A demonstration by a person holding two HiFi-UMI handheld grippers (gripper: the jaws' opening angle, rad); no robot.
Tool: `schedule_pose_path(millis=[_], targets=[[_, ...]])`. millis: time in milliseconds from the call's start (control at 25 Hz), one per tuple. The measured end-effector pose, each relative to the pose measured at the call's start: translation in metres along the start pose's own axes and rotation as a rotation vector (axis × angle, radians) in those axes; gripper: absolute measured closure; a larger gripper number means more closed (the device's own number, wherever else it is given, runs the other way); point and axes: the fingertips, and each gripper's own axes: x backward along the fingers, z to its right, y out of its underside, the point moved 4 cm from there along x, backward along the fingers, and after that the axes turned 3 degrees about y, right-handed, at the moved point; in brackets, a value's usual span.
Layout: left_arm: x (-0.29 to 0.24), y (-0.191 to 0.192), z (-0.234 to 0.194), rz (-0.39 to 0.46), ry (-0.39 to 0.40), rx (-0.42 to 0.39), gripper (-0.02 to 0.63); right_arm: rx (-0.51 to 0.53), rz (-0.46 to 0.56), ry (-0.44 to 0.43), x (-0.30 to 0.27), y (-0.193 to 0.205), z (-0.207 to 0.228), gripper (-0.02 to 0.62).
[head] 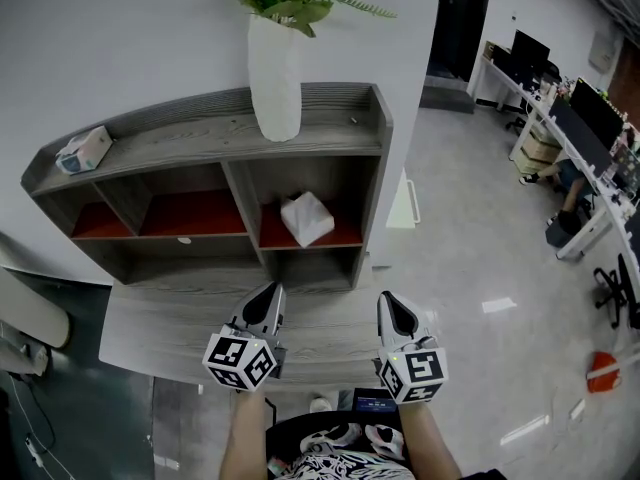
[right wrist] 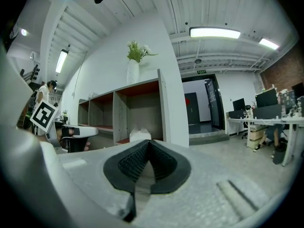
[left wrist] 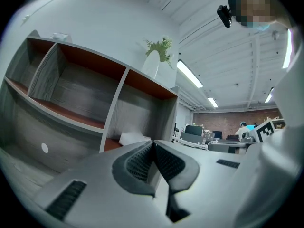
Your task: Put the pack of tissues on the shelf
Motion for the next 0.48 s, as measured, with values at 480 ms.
schedule_pose_path(millis=[480], targets=[[-0.0051,-0.0006,-0.0051,-0.009,0.015,-0.006,0.598,0.004,-0.014,0.027,-0.0006,0.0012,-0.0004,0.591]])
